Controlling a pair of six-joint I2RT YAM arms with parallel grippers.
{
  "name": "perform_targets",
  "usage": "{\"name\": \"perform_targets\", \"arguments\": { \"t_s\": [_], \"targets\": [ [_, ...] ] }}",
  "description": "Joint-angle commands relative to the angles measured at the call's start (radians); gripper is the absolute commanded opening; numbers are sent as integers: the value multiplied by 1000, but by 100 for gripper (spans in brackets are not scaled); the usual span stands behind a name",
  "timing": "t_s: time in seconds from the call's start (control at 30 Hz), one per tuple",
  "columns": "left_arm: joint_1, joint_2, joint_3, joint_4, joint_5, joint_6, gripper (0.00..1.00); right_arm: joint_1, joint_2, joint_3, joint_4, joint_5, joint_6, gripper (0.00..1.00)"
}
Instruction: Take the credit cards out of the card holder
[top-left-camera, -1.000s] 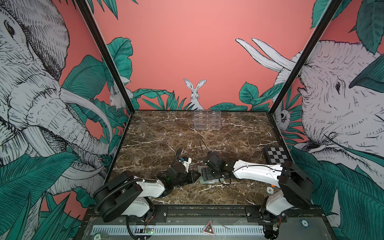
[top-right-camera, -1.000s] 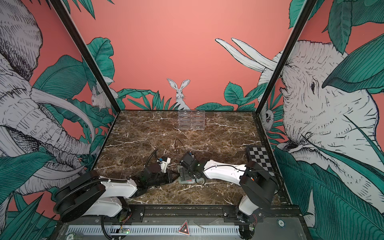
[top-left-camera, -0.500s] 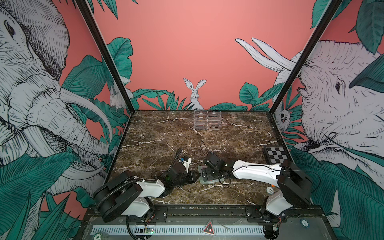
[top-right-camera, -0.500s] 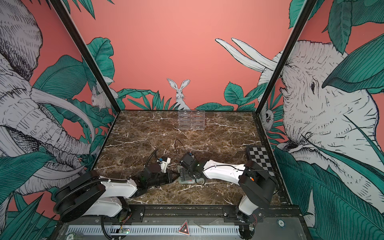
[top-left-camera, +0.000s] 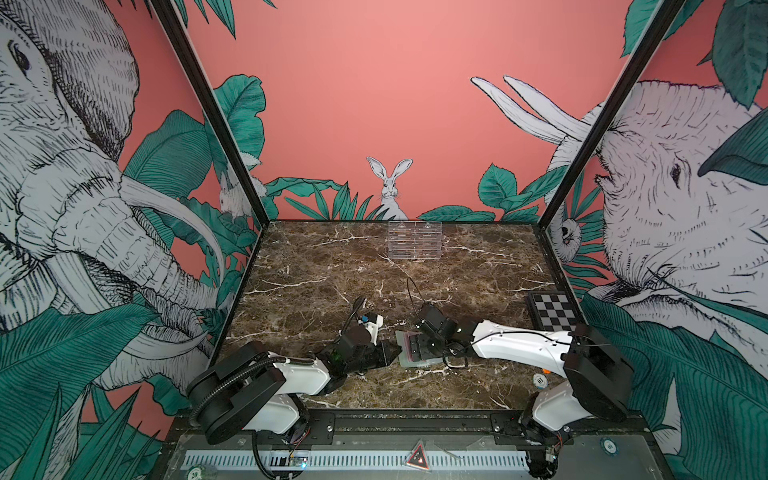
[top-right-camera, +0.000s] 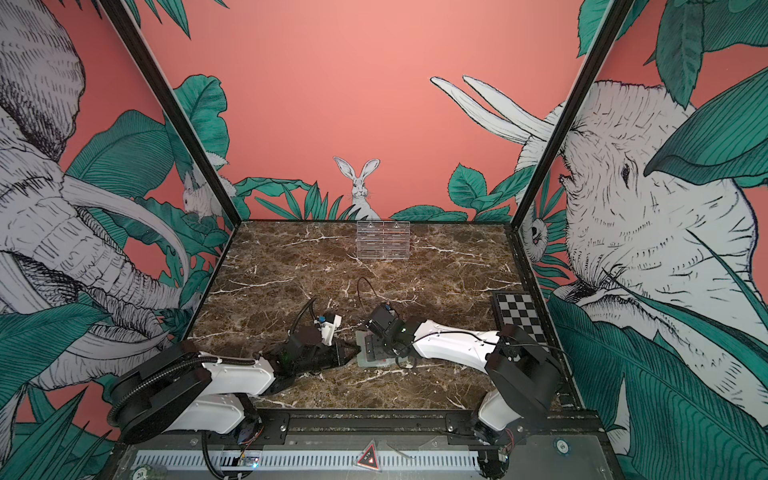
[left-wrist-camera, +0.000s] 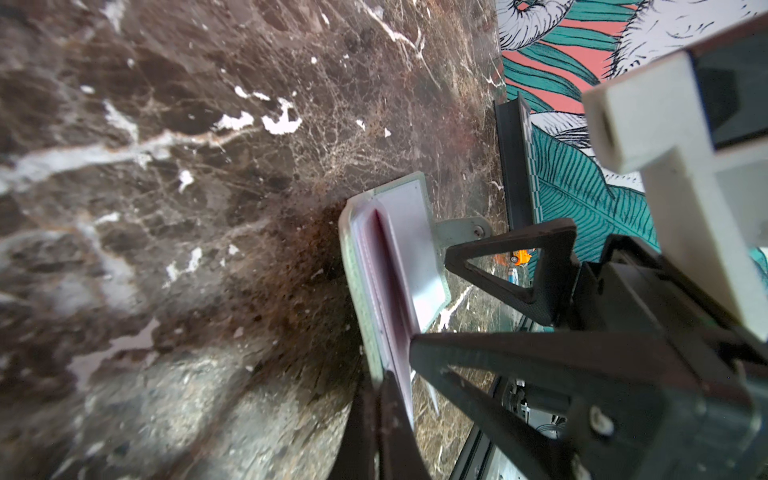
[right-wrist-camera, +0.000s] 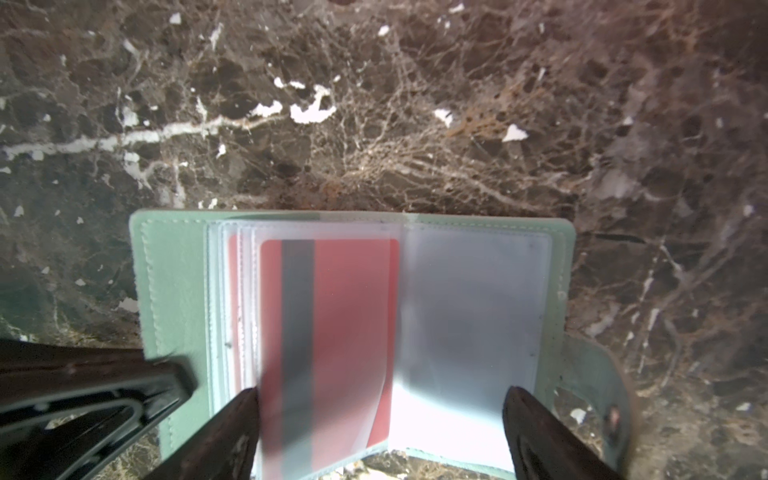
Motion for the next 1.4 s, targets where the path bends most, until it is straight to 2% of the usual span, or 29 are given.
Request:
{"name": "perform_targets", "arguments": {
  "t_s": [0.0, 0.37, 0.87, 0.93, 1.03, 1.13, 1.23, 1.37],
  "targets": [
    [-4, 6, 14, 13, -3, 17, 0, -14, -27, -24, -3, 26, 0, 88],
    [-4, 8, 24, -5, -3, 36, 0, -41, -74, -53, -11, 28, -8, 87],
    [-4, -47, 64, -177, -41, 106, 0, -139, -261, -178, -37, 25, -22, 89],
    [-4, -53, 66, -184, -43, 106, 14, -147, -289, -190, -26, 15, -31, 90],
    [-5, -87, 75, -234, -59, 110, 43, -154, -329, -198, -13, -5, -41, 90],
    [-4, -160, 103, -341, -85, 126, 61, -163, -370, -202, -6, -25, -46, 91],
    [-4, -252, 134, -453, -110, 146, 72, -173, -406, -210, 20, -62, -45, 90],
    [-4, -302, 175, -487, -89, 148, 75, -189, -436, -234, 88, -130, -28, 87]
  ]
}}
